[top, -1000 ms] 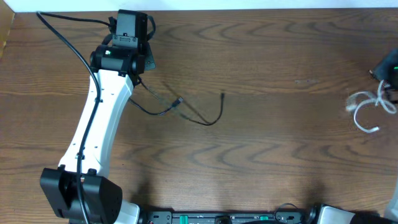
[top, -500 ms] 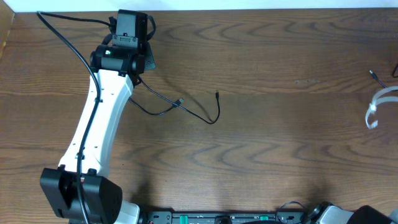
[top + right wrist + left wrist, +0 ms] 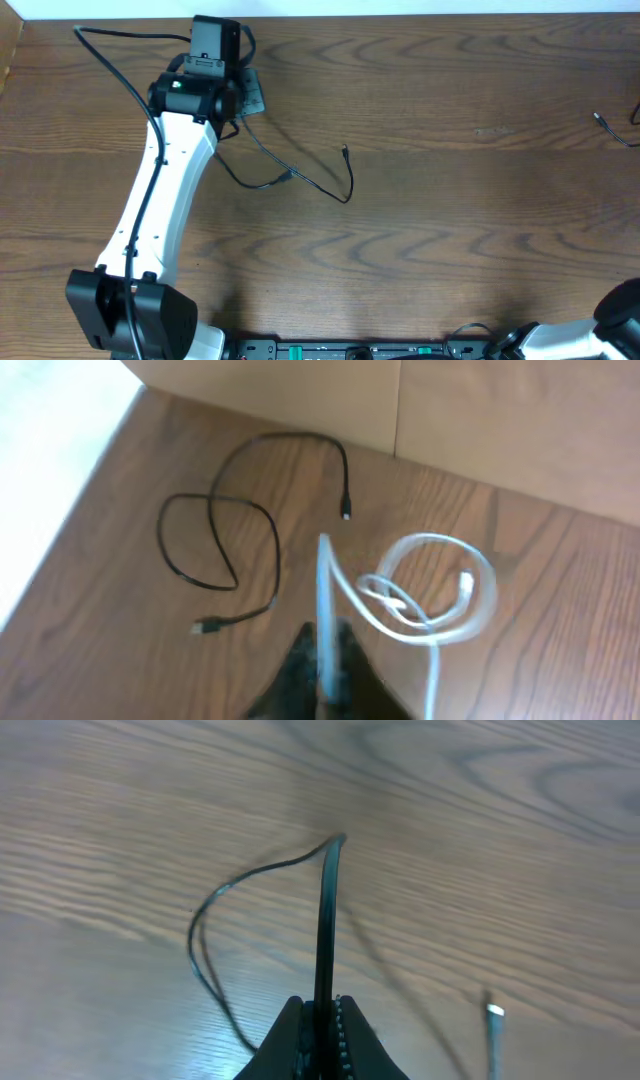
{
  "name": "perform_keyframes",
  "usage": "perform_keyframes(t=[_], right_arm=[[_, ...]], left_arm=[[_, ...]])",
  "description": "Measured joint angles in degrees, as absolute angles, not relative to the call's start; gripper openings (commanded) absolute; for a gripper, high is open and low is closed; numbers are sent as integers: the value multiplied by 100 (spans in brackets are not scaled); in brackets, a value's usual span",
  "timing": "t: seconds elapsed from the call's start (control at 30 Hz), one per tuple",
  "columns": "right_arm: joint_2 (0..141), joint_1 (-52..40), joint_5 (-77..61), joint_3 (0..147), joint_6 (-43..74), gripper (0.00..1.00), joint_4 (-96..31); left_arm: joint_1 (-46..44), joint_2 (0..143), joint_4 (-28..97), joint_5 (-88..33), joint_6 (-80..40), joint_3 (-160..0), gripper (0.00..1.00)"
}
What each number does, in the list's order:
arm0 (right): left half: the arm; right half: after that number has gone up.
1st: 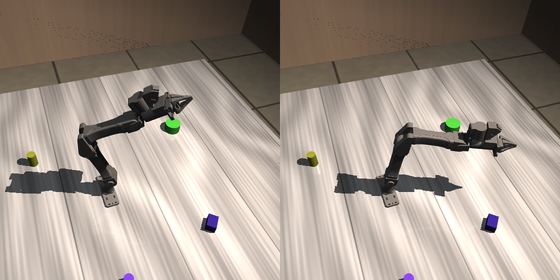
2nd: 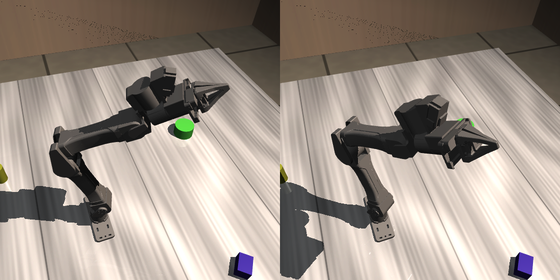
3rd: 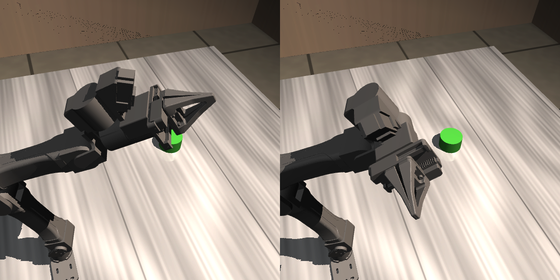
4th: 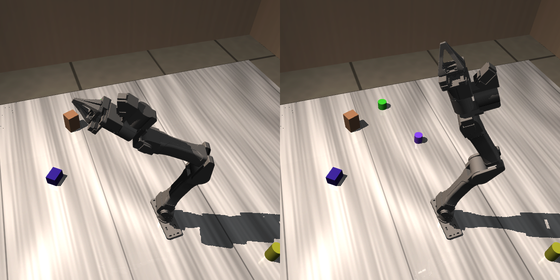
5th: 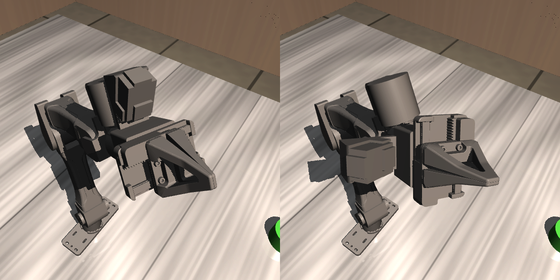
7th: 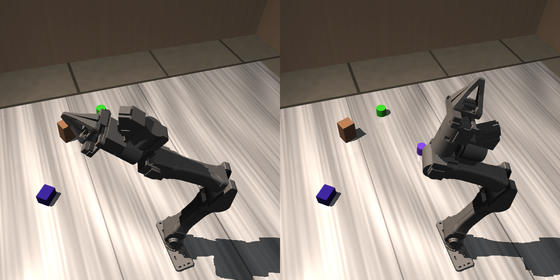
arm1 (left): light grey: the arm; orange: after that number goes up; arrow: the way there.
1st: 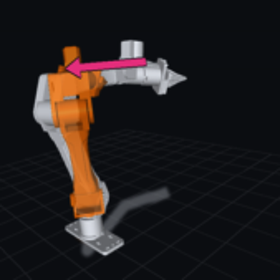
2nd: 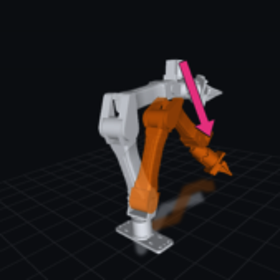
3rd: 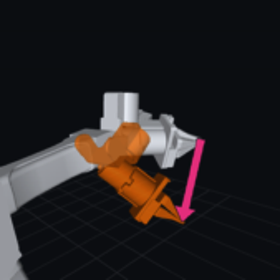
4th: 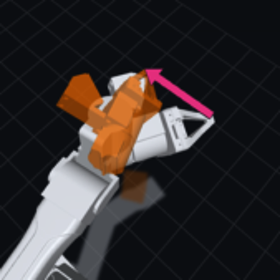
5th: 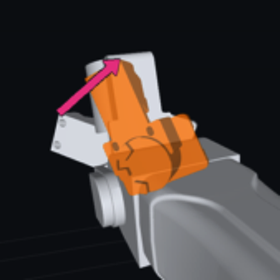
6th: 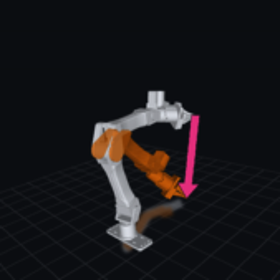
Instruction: Untangle cables
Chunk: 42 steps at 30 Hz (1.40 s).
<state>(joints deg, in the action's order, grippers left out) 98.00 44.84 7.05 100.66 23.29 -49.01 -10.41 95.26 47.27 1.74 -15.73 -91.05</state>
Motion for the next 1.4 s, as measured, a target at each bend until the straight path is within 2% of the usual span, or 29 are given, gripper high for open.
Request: perform_keyframes(t=[0.03,0.07,0.27,0.47,0.6,0.73,0.83,0.93,1.03,1.2,1.3,1.4], right_arm=[[9924,4484,703,10066,2346,93,-4904],[9972,4484,698,10066,2346,99,-4910],[10197,4484,207,10066,2276,99,-5188],[10197,4316,-2305,10068,1090,99,-5680],[10197,3627,-3986,10068,49,99,-6040],[10197,2749,-4753,10068,-473,99,-6191],[10197,1979,-5026,10068,-716,95,-6211],[10197,1282,-5068,10068,-819,95,-6195],[10197,567,-4901,10068,-770,95,-6114],[10197,-620,-4405,10068,-379,90,-5623],[10200,-1186,-4257,10068,-126,82,-5323],[10235,-1612,-4182,10068,84,70,-5087]], left_arm=[[-1092,9526,4722,71,-1525,-9105,7],[-1151,9526,4711,-23,-1516,-9105,7],[-1573,9526,4484,-445,-1321,-9105,7],[-1898,9526,3861,-1293,-1236,-9105,7],[-1914,9526,3461,-2108,-1225,-9105,7],[-1914,9526,3330,-2576,-1546,-9102,7],[-1914,9526,3267,-2714,-1865,-9102,7],[-1914,9526,3092,-2792,-2351,-9105,8],[-1914,9526,2928,-2829,-2875,-9102,8],[-1914,9526,2799,-2845,-3876,-9105,8],[-1914,9526,2799,-2845,-4403,-9105,8],[-1914,9526,2792,-2851,-4858,-9102,7]])
